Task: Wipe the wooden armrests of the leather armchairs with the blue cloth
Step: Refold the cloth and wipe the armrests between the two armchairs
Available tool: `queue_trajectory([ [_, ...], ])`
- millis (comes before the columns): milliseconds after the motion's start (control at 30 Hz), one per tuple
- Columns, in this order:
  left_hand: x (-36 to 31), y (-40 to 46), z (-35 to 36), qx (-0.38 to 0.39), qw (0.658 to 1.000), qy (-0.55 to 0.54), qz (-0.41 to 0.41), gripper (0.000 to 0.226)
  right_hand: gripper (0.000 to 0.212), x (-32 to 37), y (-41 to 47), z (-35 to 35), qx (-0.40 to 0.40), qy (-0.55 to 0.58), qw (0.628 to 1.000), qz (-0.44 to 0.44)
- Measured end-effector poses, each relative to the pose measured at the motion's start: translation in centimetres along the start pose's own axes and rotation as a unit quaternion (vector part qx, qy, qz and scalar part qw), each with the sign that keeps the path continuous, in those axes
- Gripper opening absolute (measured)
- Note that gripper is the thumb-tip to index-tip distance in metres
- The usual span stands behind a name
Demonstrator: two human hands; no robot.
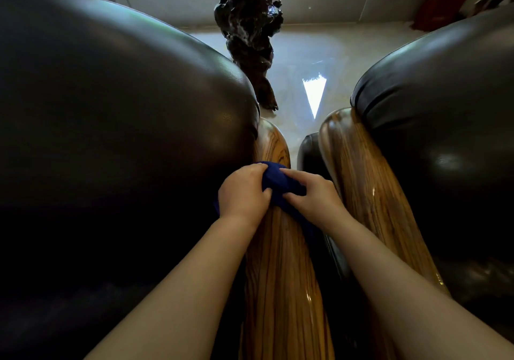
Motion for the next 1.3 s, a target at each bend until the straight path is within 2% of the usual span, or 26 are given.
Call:
queue_trajectory([
  [67, -0.6, -0.8, -0.4, -0.010, 1.000, 0.007, 0.012, 0.037, 0.046, -0.1, -0.9, 0.1, -0.023, -0.003, 1.000, -0.007],
  [167, -1.2, -3.9, -1.0, 0.001, 1.000, -0.008, 0.009, 0.033, 0.042, -0.6, -3.2, -0.6, 0.002, -0.017, 1.000, 0.001],
  [333, -1.3, -7.9, -3.8, 0.147, 0.987, -0.053, -0.038, 0.028, 0.033, 1.2, -6.5, -2.6, 0.133, -0.070, 0.988, 0.031],
  [400, -1.3, -8.9, -5.9, 0.170, 0.980, -0.087, -0.057, 0.021, 0.031, 3.0, -7.6, -3.7, 0.161, -0.069, 0.984, 0.026],
  [633, -5.7, -10.4, -15.5, 0.173, 0.975, -0.141, -0.020, 0.016, 0.025, 10.8, -11.9, -11.7, 0.147, -0.006, 0.989, 0.012],
  [800, -11.5, -11.9, -22.0, 0.148, 0.978, -0.146, 0.029, 0.013, 0.027, 15.9, -15.8, -18.9, 0.086, 0.001, 0.996, -0.020],
  [900, -15.6, -13.8, -25.2, 0.142, 0.979, -0.139, 0.055, 0.012, 0.019, 18.0, -18.9, -23.7, 0.062, 0.009, 0.998, -0.026],
  [1100, -22.7, -17.2, -27.6, 0.138, 0.977, -0.154, 0.048, 0.011, 0.016, 19.2, -23.3, -31.5, 0.048, -0.011, 0.997, -0.058],
  [1300, -29.1, -21.8, -25.3, 0.121, 0.979, -0.162, 0.027, 0.012, 0.016, 15.7, -26.9, -36.8, 0.041, -0.047, 0.993, -0.099],
])
Point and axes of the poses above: each hand's wrist, its own y-axis towards the middle knuckle, its own z-axis out of the palm, x = y × z, the point moved 2 cm from there along y, towards the middle knuckle, and after that the axes turned 4 degrees about -x, right-handed, at the moved point
